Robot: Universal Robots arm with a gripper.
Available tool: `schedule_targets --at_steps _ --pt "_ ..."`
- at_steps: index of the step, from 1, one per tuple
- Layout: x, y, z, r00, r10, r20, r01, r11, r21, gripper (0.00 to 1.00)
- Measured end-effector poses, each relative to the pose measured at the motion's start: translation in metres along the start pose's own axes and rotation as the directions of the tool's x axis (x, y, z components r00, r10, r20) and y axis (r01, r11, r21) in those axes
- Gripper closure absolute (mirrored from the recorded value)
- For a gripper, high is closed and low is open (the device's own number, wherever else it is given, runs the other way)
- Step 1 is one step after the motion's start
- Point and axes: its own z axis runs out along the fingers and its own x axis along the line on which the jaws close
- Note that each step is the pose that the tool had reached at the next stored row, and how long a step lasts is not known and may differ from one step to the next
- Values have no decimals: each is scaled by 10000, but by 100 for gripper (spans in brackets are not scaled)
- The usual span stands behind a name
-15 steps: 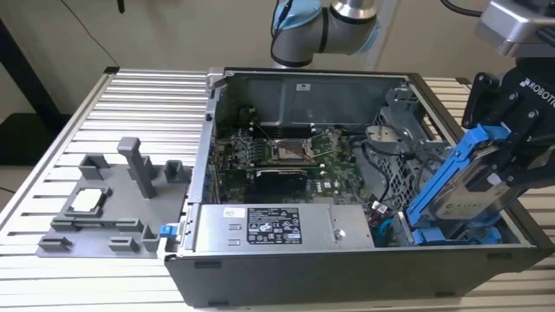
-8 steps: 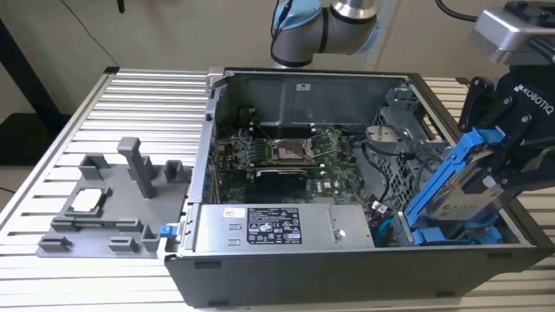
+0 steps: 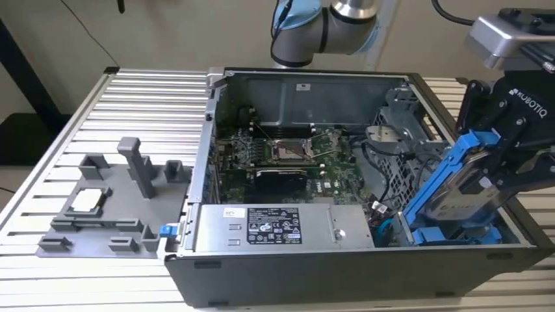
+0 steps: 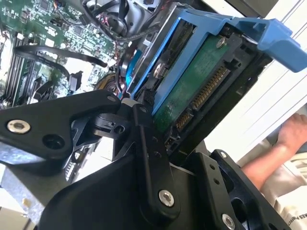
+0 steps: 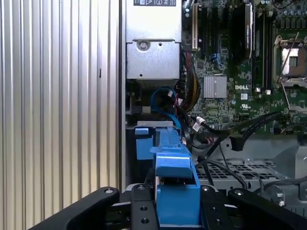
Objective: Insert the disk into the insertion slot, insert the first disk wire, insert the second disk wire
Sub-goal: 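Insert the disk into the insertion slot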
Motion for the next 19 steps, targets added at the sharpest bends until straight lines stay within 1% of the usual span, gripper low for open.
schedule_targets --at_steps 9,14,19 --pt "-58 -25 149 10000 -1 11 1 10000 1 67" --pt "-69 -30 239 10000 -1 6 1 10000 0 67" --pt "-69 -31 248 10000 -1 5 1 10000 -1 67"
